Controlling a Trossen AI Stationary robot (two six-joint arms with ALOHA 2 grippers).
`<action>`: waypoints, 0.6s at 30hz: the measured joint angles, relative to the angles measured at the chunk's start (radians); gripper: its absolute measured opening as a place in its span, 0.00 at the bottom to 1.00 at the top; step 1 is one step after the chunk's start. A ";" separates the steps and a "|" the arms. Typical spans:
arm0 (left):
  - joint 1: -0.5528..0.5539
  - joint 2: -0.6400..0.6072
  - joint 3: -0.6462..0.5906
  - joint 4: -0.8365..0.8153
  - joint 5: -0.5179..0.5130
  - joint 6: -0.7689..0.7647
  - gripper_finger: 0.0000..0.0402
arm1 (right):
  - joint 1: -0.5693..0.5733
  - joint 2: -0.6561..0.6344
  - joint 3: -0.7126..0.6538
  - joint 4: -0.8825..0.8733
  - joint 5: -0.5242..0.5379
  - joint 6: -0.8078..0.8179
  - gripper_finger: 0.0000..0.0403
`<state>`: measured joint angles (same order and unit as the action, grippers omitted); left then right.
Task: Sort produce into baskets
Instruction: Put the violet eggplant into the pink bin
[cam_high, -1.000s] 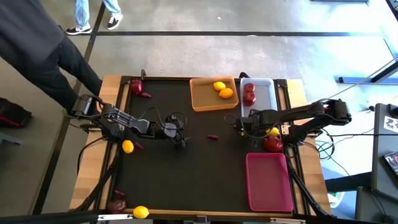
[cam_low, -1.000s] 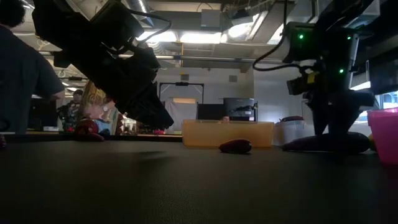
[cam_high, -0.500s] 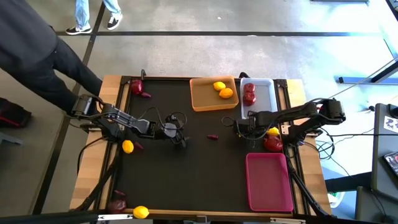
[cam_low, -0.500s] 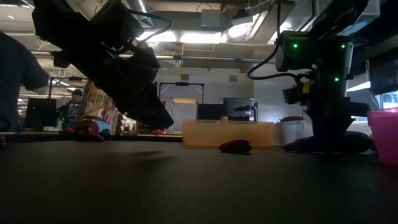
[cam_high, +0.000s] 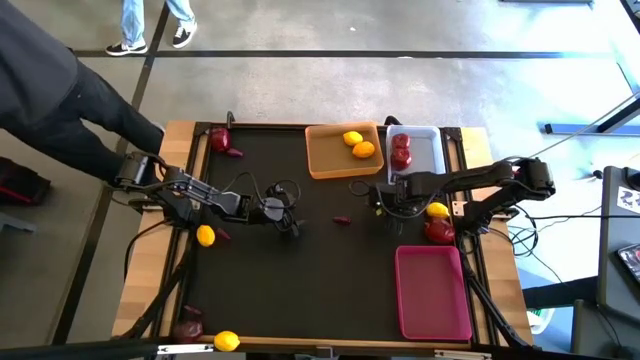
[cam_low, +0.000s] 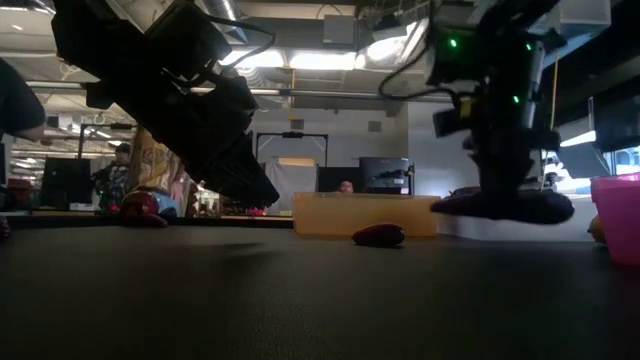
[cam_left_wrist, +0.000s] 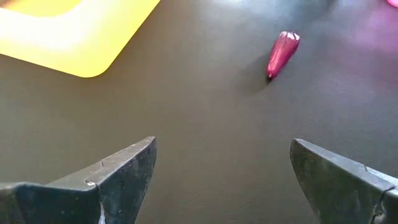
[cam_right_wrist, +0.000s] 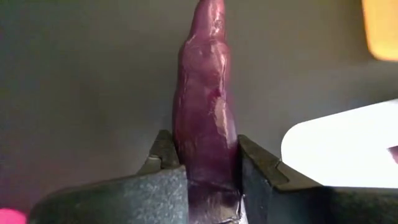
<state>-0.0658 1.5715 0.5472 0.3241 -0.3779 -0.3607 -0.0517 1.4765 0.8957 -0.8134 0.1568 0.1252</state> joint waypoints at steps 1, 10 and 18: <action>0.000 0.000 0.000 0.000 0.000 0.000 0.91 | 0.000 0.000 0.022 -0.018 -0.013 0.003 0.16; 0.000 0.000 0.000 0.000 0.000 0.000 0.91 | 0.130 -0.005 0.177 -0.168 -0.037 0.044 0.16; 0.000 0.000 0.000 -0.002 0.000 0.000 0.91 | 0.313 -0.091 0.205 -0.264 -0.046 0.221 0.16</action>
<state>-0.0658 1.5715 0.5472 0.3218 -0.3779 -0.3603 0.2609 1.3851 1.1007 -1.0770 0.1111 0.3457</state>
